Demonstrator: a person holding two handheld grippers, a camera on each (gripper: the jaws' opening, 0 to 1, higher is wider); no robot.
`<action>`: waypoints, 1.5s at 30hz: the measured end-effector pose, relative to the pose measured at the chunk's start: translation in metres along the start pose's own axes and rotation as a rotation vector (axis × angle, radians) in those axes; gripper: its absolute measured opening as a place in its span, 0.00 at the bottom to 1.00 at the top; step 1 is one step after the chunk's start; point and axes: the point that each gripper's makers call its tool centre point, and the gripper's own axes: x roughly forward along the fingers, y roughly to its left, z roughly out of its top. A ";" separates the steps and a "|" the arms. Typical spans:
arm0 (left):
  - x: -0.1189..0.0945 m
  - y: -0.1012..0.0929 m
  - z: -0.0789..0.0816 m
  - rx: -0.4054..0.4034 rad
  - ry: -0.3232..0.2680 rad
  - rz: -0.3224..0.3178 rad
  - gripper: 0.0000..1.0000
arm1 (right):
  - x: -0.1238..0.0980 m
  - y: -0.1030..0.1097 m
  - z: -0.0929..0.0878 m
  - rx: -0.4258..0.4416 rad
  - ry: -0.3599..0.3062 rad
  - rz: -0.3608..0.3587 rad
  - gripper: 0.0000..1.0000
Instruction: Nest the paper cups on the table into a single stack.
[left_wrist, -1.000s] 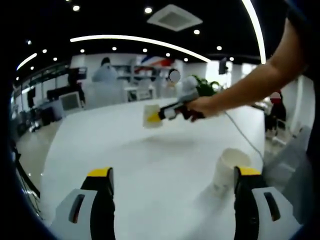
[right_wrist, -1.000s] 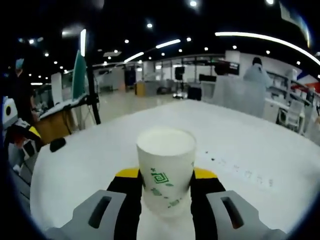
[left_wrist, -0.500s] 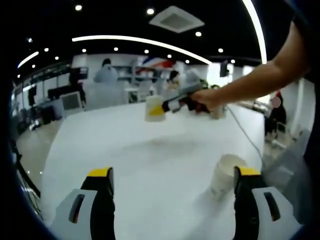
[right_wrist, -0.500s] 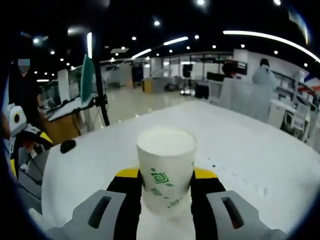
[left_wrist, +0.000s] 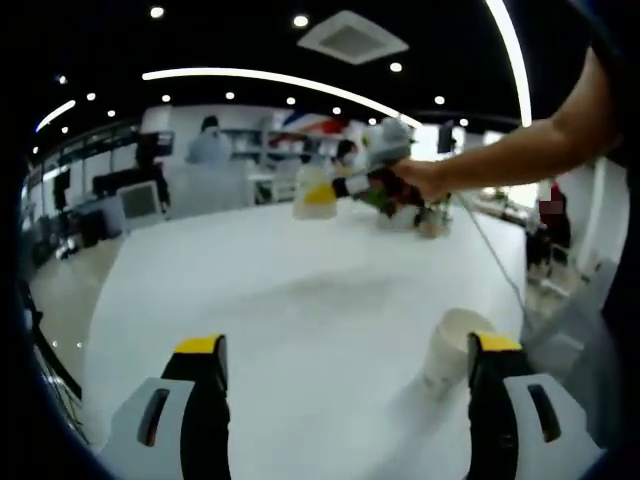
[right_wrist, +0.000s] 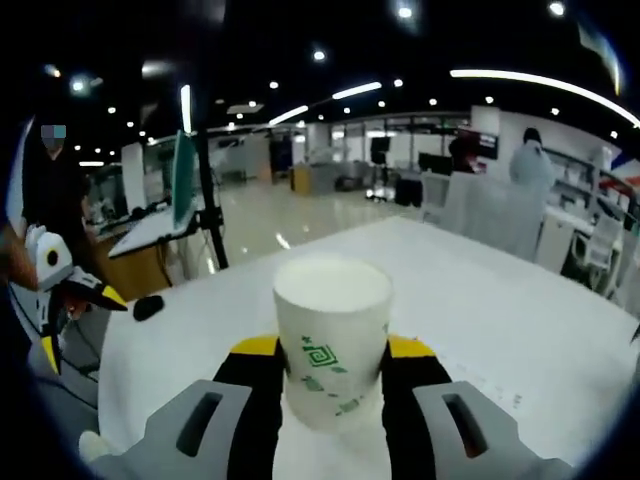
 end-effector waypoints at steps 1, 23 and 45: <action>0.001 0.000 0.001 0.002 0.001 -0.004 0.98 | -0.002 -0.002 0.000 0.001 0.001 -0.002 0.35; 0.012 -0.014 0.017 0.004 -0.025 -0.020 0.97 | -0.033 0.032 0.013 0.006 -0.024 0.063 0.36; 0.031 -0.039 0.055 -0.031 -0.104 -0.003 0.94 | -0.090 0.092 0.006 -0.011 -0.046 0.193 0.36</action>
